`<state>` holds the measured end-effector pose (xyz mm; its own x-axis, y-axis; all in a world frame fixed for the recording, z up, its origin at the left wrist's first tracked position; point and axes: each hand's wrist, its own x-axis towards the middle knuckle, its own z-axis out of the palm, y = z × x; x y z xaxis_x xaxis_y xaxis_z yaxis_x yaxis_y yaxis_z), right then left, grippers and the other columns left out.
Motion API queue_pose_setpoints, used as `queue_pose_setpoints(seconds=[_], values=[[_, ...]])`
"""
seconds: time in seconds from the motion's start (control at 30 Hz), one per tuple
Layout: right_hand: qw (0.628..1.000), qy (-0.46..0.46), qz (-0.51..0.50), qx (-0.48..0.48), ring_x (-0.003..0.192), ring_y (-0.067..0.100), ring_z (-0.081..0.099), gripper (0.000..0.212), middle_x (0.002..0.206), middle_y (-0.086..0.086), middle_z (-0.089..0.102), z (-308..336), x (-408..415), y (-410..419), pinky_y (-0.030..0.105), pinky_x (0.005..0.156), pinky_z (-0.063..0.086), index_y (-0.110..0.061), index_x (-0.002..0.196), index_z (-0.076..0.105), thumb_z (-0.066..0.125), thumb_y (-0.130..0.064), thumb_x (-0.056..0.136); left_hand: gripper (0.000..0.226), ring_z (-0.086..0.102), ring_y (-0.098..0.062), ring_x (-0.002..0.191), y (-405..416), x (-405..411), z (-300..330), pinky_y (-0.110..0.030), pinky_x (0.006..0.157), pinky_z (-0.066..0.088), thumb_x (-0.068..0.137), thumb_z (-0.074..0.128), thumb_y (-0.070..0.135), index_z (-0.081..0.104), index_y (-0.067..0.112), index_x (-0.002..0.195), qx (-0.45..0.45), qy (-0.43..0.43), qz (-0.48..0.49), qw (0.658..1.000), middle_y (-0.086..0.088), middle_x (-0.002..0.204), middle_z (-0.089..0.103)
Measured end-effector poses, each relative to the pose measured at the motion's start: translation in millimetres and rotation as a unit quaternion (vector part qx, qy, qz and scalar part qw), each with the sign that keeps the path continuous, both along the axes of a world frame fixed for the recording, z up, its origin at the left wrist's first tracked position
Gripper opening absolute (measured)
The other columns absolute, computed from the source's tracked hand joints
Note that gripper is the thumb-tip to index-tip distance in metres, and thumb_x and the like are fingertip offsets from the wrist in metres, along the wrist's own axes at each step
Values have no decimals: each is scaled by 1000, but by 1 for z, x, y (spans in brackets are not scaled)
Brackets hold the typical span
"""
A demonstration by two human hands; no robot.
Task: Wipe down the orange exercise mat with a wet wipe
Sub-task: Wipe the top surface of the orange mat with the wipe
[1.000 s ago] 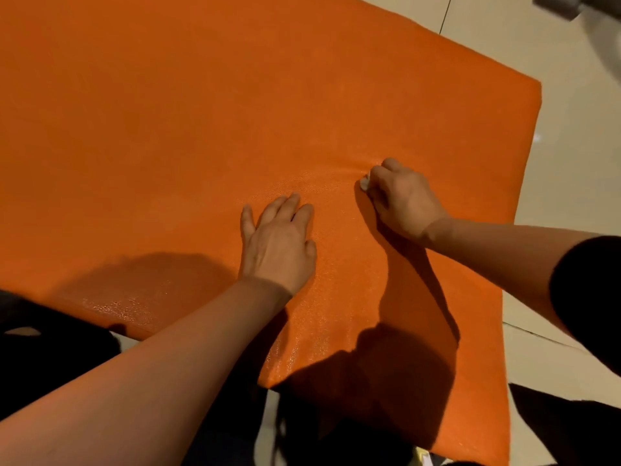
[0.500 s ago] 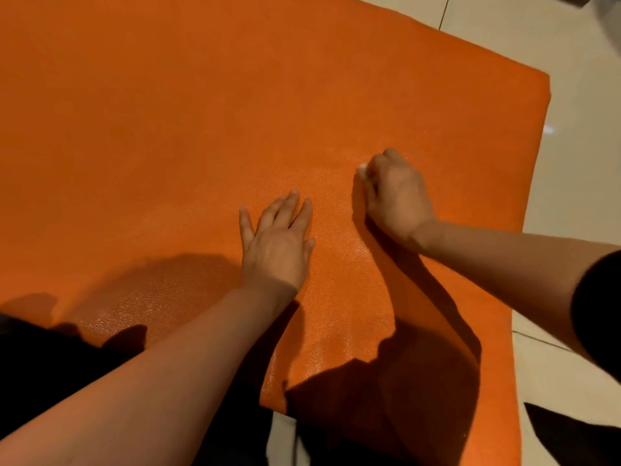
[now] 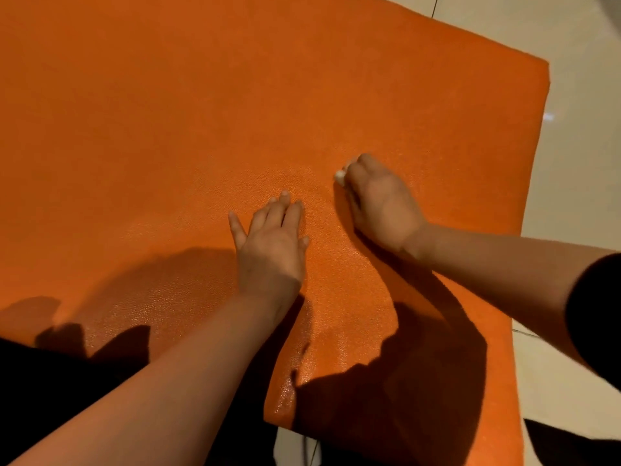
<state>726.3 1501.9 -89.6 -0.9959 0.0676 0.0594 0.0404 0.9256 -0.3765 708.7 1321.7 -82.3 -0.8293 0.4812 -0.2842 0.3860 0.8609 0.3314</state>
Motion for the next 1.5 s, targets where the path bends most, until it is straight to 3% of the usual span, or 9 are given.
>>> queue_pose_setpoints(seconds=[0.07, 0.13, 0.33, 0.5, 0.7, 0.9, 1.13, 1.33, 1.5], values=[[995, -29, 90, -14, 74, 33, 55, 13, 95, 15, 56, -1, 7, -14, 40, 62, 47, -2, 96, 59, 53, -13, 97, 48, 21, -17, 142, 0, 1, 0, -60, 116, -1, 98, 49, 29, 37, 25, 144, 5, 5, 0, 1000, 4, 157, 24], [994, -41, 98, -10, 74, 34, 56, 17, 95, 15, 55, 5, 1, -1, 38, 63, 44, -4, 96, 58, 50, -18, 99, 48, 21, -17, 142, 1, 2, 0, -60, 116, -1, 98, 48, 29, 35, 26, 145, -5, 7, -2, 1000, 4, 157, 24], [991, 10, -119, 58, 77, 40, 54, 24, 98, 22, 51, 3, -23, 49, 39, 62, 34, 1, 93, 55, 45, -18, 101, 52, 37, -23, 130, 15, -16, 7, -47, 110, 13, 93, 52, 38, 41, 19, 140, -5, 85, -29, 996, -2, 143, 42], [997, 10, 75, 15, 74, 37, 56, 21, 94, 19, 57, -4, -16, 3, 37, 58, 43, 3, 97, 60, 49, -13, 93, 58, 16, -19, 146, 47, -59, 7, -42, 117, 8, 97, 47, 29, 27, 16, 150, -3, 82, -110, 990, -4, 159, 20], [979, 33, -192, 63, 79, 41, 54, 22, 99, 23, 51, -5, -42, 81, 35, 61, 25, 3, 93, 56, 47, -16, 100, 60, 3, -18, 149, 68, -93, -1, -39, 119, 2, 102, 34, 27, 8, 15, 154, -59, 63, -192, 978, -5, 162, 0], [999, 35, -27, 7, 68, 38, 56, 13, 88, 19, 55, -12, -51, 31, 39, 56, 42, 2, 88, 59, 57, -10, 93, 63, -1, -18, 149, 87, -131, 1, -40, 118, -8, 102, 32, 35, 6, 13, 154, -92, 105, -214, 967, -6, 162, 2], [967, 65, -242, 43, 83, 41, 56, 18, 102, 23, 54, -9, -71, 93, 41, 67, 35, 3, 96, 59, 50, -12, 95, 64, -13, -18, 148, 105, -151, -7, -44, 120, -6, 104, 32, 35, -3, 19, 155, -80, 24, -225, 971, -3, 161, -16], [997, 50, -66, -3, 72, 40, 58, 15, 94, 20, 56, -11, -80, 60, 41, 59, 46, 0, 94, 61, 54, -14, 92, 58, -12, -20, 148, 99, -135, -29, -46, 119, -8, 104, 20, 33, 0, 16, 155, -14, 99, -195, 976, -6, 162, -10], [955, 46, -283, 73, 87, 44, 56, 22, 108, 24, 55, -9, -97, 114, 47, 71, 37, 2, 97, 60, 48, -16, 96, 60, -6, -21, 149, 99, -129, -40, -46, 120, -3, 100, 10, 36, 2, 14, 155, -4, 138, -181, 974, -8, 162, -3]])
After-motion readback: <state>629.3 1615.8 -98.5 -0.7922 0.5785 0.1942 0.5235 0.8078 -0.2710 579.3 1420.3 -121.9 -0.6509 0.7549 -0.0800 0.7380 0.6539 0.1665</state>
